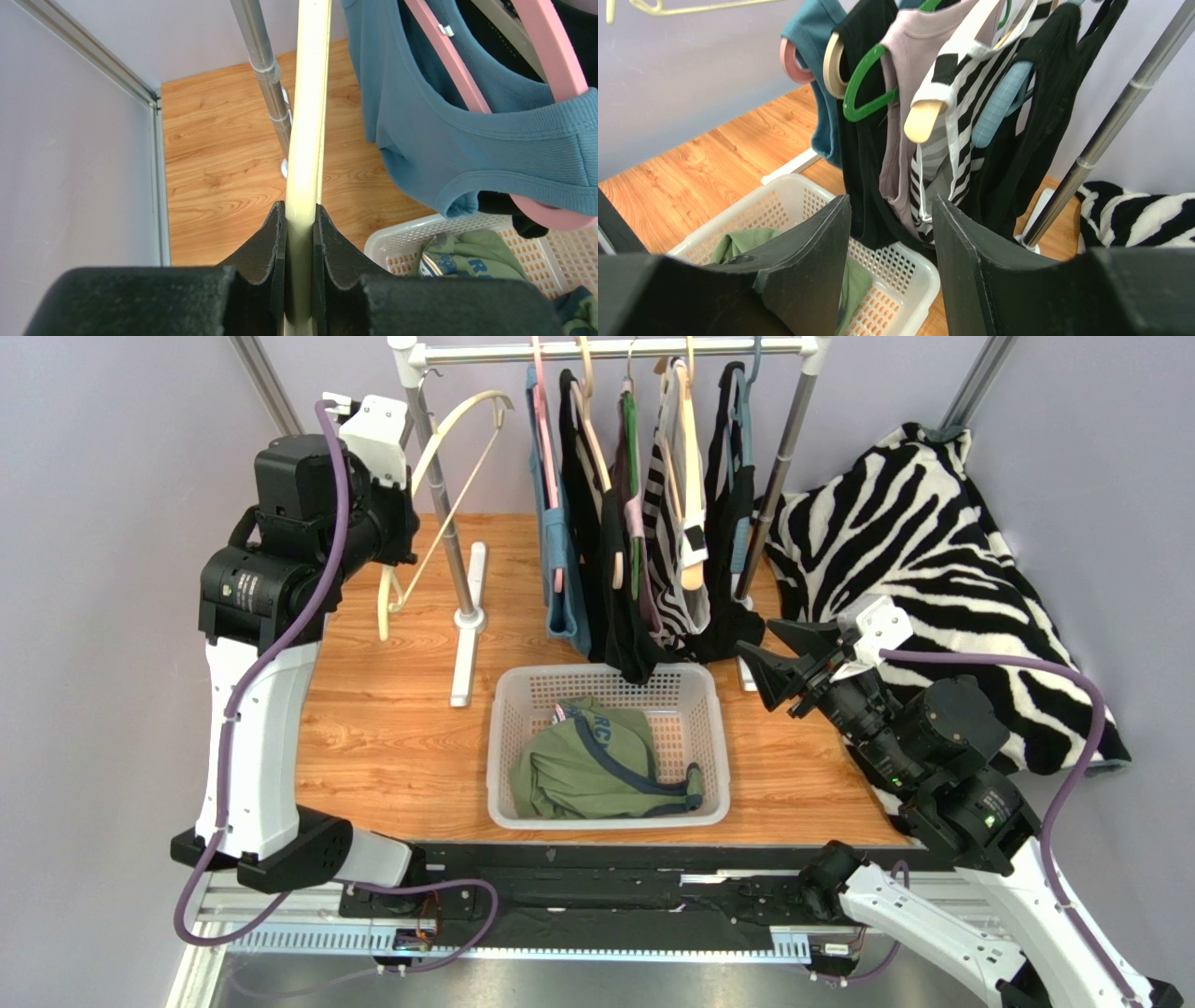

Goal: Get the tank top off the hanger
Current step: Place the hanger at the clothesline.

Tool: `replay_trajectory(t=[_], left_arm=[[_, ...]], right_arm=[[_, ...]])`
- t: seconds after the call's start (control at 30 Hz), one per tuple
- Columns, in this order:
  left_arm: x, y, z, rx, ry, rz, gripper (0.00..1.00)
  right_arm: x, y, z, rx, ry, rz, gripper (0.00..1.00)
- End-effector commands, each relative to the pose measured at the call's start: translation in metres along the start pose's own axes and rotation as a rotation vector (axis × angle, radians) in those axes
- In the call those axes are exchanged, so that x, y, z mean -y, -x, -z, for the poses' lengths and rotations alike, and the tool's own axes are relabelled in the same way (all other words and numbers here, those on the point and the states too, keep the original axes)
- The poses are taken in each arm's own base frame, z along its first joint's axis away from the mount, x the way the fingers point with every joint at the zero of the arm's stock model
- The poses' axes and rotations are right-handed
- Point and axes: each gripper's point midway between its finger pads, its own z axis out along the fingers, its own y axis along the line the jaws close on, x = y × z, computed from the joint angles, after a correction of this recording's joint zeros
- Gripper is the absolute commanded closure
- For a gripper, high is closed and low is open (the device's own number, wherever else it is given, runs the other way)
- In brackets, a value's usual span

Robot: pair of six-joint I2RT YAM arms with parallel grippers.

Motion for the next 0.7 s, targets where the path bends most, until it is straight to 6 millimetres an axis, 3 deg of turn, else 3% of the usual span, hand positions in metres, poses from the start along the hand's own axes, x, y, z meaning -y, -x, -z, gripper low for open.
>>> replay_trajectory(t=[0.0, 0.23, 0.37, 0.67], left_arm=[[-0.012, 0.032, 0.000, 0.114, 0.053, -0.014, 1.00], [-0.020, 0.037, -0.022, 0.106, 0.108, -0.040, 1.00], [-0.022, 0.052, -0.022, 0.143, 0.115, -0.039, 1.00], [-0.019, 0.055, -0.023, 0.154, 0.101, -0.039, 1.00]], right_arm=[[-0.003, -0.001, -0.003, 0.014, 0.011, -0.017, 0.49], [-0.007, -0.006, -0.008, 0.003, 0.034, -0.020, 0.49], [-0.009, -0.015, -0.010, -0.007, 0.036, -0.032, 0.49], [-0.016, -0.022, -0.008, -0.015, 0.072, -0.049, 0.49]])
